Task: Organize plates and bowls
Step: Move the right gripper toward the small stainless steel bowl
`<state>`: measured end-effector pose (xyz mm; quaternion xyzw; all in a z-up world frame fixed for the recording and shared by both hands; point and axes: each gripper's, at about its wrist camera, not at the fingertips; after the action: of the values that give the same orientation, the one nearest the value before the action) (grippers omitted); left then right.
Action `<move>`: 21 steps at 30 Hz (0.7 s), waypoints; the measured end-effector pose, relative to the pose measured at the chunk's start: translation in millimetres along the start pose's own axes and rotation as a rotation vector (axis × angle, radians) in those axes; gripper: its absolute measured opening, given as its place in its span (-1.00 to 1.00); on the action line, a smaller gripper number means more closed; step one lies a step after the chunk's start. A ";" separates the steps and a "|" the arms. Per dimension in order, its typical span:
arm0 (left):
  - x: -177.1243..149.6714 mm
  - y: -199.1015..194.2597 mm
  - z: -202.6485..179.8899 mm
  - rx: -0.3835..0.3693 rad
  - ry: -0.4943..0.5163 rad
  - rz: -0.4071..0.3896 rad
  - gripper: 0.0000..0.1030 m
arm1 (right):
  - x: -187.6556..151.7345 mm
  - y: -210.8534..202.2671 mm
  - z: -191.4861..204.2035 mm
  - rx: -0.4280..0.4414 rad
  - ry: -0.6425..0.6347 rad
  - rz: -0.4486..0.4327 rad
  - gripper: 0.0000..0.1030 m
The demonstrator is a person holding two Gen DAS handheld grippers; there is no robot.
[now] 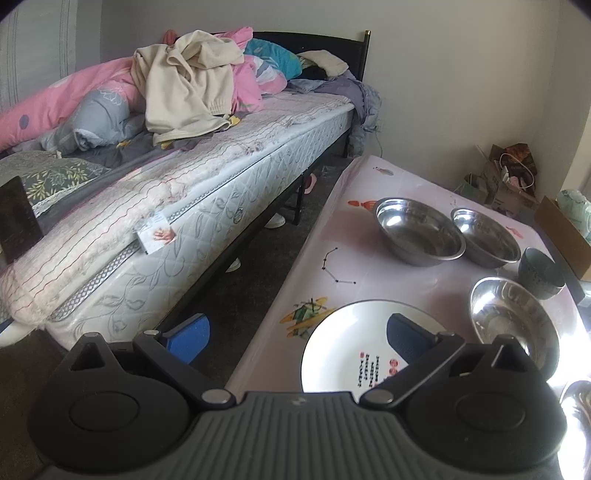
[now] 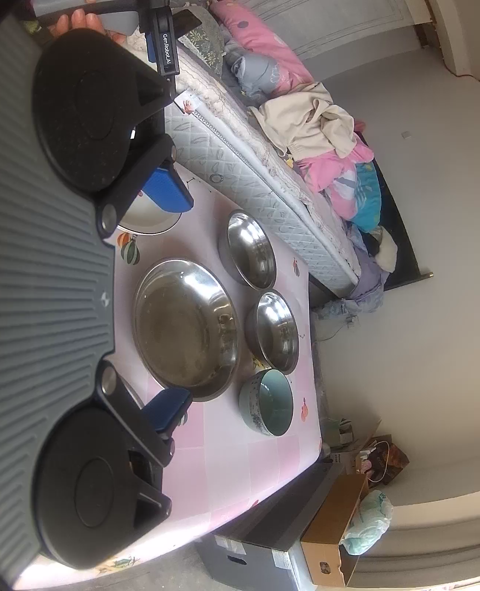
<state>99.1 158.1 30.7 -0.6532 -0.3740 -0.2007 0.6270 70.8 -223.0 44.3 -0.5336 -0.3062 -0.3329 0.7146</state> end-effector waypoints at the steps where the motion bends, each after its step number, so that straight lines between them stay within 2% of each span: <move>1: 4.5 5.2 -0.8 -0.010 0.006 -0.008 0.99 | 5.0 7.8 -0.6 0.008 0.005 0.011 0.98; 4: 18.9 20.3 -2.0 -0.056 0.007 -0.026 0.99 | 24.1 32.2 -0.8 0.051 0.017 0.043 0.98; 9: 49.7 55.1 0.8 -0.142 -0.053 -0.035 0.99 | 67.3 74.1 5.8 0.134 0.030 0.050 0.98; 13: 76.7 87.5 -12.6 -0.120 0.001 -0.036 0.99 | 103.4 120.2 15.6 0.162 0.005 0.058 0.98; 15: 90.1 104.8 -17.9 -0.146 0.013 -0.026 0.99 | 117.7 151.3 21.0 0.176 0.003 0.088 0.98; 18: 110.5 136.9 -31.9 -0.138 0.065 0.024 0.99 | 130.4 198.2 28.9 0.191 0.011 0.140 0.92; 21: 120.9 166.8 -45.3 -0.140 0.119 0.039 0.95 | 131.8 243.0 36.3 0.195 0.014 0.191 0.79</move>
<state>309.3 153.9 13.6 -0.6895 -0.3082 -0.2526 0.6047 340.7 -156.9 21.9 -0.4860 -0.2797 -0.2359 0.7937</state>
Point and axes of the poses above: each gripper's, at about its wrist camera, not at the fingertips, and y roughly the way its jaws point, z to its left, x to its top, and after that the axes turned 4 degrees about -x, right-handed
